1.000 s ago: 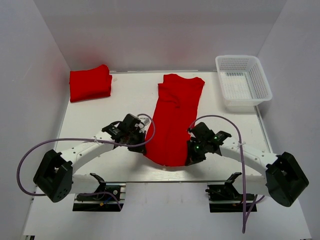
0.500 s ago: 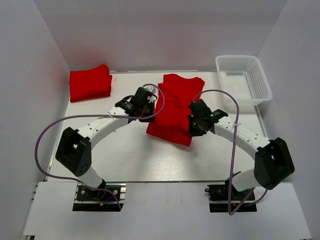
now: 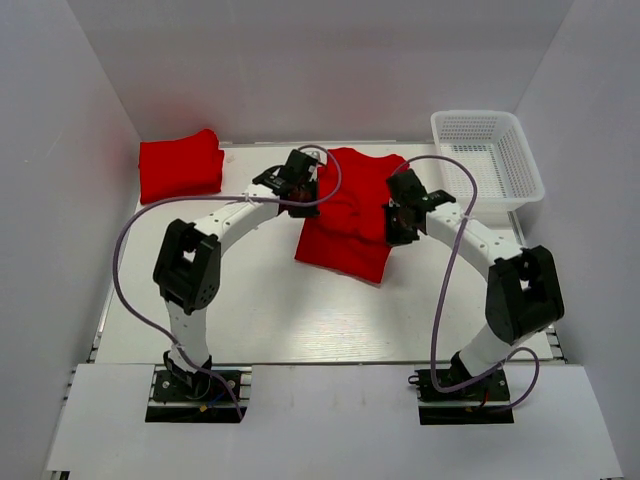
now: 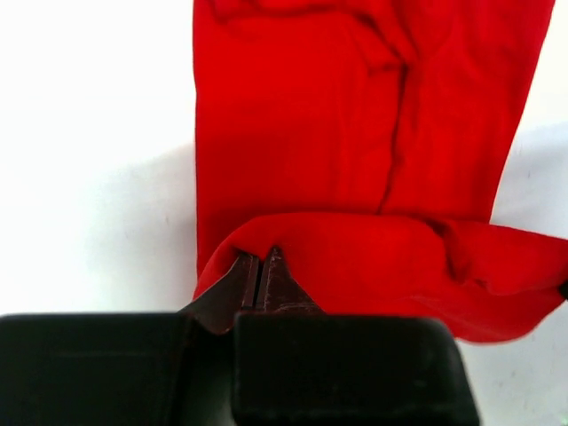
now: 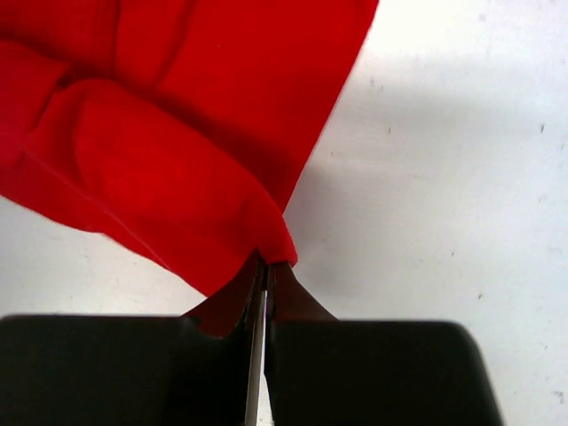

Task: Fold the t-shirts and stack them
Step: Fold the folded rectangular tshirt in 1/3 of the way

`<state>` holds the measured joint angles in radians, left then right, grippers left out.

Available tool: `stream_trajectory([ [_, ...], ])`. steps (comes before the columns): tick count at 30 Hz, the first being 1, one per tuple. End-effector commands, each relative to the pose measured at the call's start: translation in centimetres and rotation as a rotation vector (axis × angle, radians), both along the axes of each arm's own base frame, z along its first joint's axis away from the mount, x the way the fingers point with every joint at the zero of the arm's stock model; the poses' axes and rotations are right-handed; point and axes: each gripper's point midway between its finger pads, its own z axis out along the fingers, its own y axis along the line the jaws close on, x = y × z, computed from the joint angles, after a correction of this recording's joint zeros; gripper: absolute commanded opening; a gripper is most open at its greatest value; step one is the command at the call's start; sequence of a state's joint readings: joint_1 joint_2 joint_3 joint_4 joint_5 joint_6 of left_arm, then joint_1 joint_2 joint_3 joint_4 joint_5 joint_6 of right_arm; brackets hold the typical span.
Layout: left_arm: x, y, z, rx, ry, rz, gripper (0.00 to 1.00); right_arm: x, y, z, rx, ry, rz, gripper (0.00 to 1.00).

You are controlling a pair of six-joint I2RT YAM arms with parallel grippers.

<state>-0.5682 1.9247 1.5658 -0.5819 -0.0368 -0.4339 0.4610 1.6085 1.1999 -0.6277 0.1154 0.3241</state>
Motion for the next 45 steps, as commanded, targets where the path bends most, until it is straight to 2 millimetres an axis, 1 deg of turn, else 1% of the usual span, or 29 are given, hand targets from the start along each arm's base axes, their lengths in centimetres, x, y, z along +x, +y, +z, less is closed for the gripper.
stream_trajectory([
  [1, 2.8, -0.5, 3.1, -0.039, -0.089, -0.003, 0.00, 2.4, 0.7, 1.7, 0.027, -0.057, 0.041, 0.00],
  [3, 3.5, -0.5, 2.0, -0.033, -0.073, -0.008, 0.00, 3.4, 0.7, 1.9, 0.032, -0.068, 0.039, 0.00],
  [8, 5.3, -0.9, 1.5, -0.055, -0.072, -0.017, 0.00, 5.3, 0.0, 0.7, 0.022, -0.044, 0.013, 0.00],
  [9, 5.5, -1.3, 2.1, -0.073, -0.085, -0.025, 0.00, 5.6, 0.0, 0.7, 0.023, -0.047, 0.007, 0.00],
  [14, 6.7, -2.0, 0.2, -0.093, -0.076, -0.037, 0.00, 8.1, -0.2, 0.7, 0.045, -0.090, -0.017, 0.00],
  [15, 7.1, -1.8, 0.7, -0.104, -0.084, -0.034, 0.00, 8.4, -0.2, 0.4, 0.045, -0.091, -0.017, 0.00],
  [19, 8.4, -2.0, 0.1, -0.116, -0.092, -0.030, 0.00, 9.8, -0.3, 0.2, 0.055, -0.096, -0.016, 0.00],
  [20, 8.9, -2.2, 0.3, -0.123, -0.106, -0.030, 0.00, 10.0, -0.3, -0.5, 0.057, -0.082, -0.018, 0.00],
  [22, 9.4, -2.1, -0.7, -0.123, -0.092, -0.027, 0.00, 10.7, -0.5, -0.4, 0.066, -0.090, -0.029, 0.00],
  [23, 9.8, -2.5, -0.3, -0.135, -0.101, -0.034, 0.00, 11.0, -0.2, -0.9, 0.080, -0.081, -0.024, 0.00],
  [25, 9.9, -2.5, -1.1, -0.127, -0.085, -0.033, 0.00, 12.1, -0.1, -0.4, 0.094, -0.101, -0.036, 0.00],
  [27, 11.5, -2.8, -0.8, -0.151, -0.117, -0.017, 0.01, 13.4, -0.1, -0.9, 0.106, -0.092, -0.068, 0.09],
  [28, 12.3, -2.4, -0.9, -0.153, -0.123, 0.007, 0.32, 15.0, -0.5, -0.7, 0.132, -0.107, -0.133, 0.18],
  [29, 14.0, -2.3, 0.9, -0.184, -0.163, 0.032, 0.43, 15.8, -0.9, -0.6, 0.136, -0.112, -0.175, 0.22],
  [30, 14.6, -1.5, -0.6, -0.163, -0.128, 0.071, 0.49, 18.0, -0.3, 0.7, 0.168, -0.144, -0.191, 0.30],
  [31, 15.5, -1.0, -0.2, -0.163, -0.130, 0.097, 0.96, 19.0, -1.0, 2.0, 0.197, -0.156, -0.226, 0.49],
  [32, 17.4, -0.5, 2.7, -0.196, -0.187, 0.120, 1.00, 19.3, -0.6, 2.4, 0.240, -0.146, -0.235, 0.57],
  [33, 18.1, -0.1, 3.4, -0.204, -0.205, 0.128, 1.00, 20.0, -0.7, 3.3, 0.254, -0.169, -0.237, 0.80],
  [34, 18.2, -0.6, 4.8, -0.233, -0.231, 0.111, 1.00, 20.1, -0.6, 4.0, 0.269, -0.179, -0.231, 0.90],
  [35, 18.5, 0.1, 5.4, -0.238, -0.246, 0.122, 1.00, 20.2, -0.6, 4.3, 0.276, -0.187, -0.223, 0.90],
  [37, 18.0, -0.1, 6.8, -0.261, -0.281, 0.092, 1.00, 19.7, -0.1, 5.6, 0.301, -0.212, -0.176, 0.90],
  [38, 17.6, 0.8, 8.1, -0.262, -0.310, 0.091, 1.00, 19.4, -0.1, 6.6, 0.302, -0.228, -0.166, 0.90],
  [39, 17.3, 1.0, 8.3, -0.250, -0.321, 0.078, 1.00, 18.6, -0.4, 5.5, 0.288, -0.205, -0.157, 0.90],
  [40, 16.8, 1.2, 8.4, -0.241, -0.321, 0.071, 1.00, 18.1, -0.2, 6.3, 0.291, -0.218, -0.138, 0.90],
  [41, 15.8, 1.4, 7.5, -0.225, -0.285, 0.055, 1.00, 17.6, -0.4, 7.3, 0.291, -0.239, -0.127, 0.90],
  [42, 15.1, 1.6, 8.3, -0.210, -0.293, 0.028, 1.00, 16.3, -0.8, 5.6, 0.260, -0.205, -0.105, 0.90],
  [43, 14.1, 2.1, 7.0, -0.186, -0.259, 0.021, 1.00, 15.6, -0.8, 5.4, 0.257, -0.196, -0.099, 0.90],
  [44, 13.2, 2.5, 6.4, -0.163, -0.233, 0.011, 1.00, 15.0, -0.8, 7.3, 0.273, -0.236, -0.088, 0.90],
  [45, 12.2, 2.0, 6.0, -0.157, -0.221, -0.018, 1.00, 13.6, -1.1, 5.6, 0.263, -0.196, -0.094, 0.90],
])
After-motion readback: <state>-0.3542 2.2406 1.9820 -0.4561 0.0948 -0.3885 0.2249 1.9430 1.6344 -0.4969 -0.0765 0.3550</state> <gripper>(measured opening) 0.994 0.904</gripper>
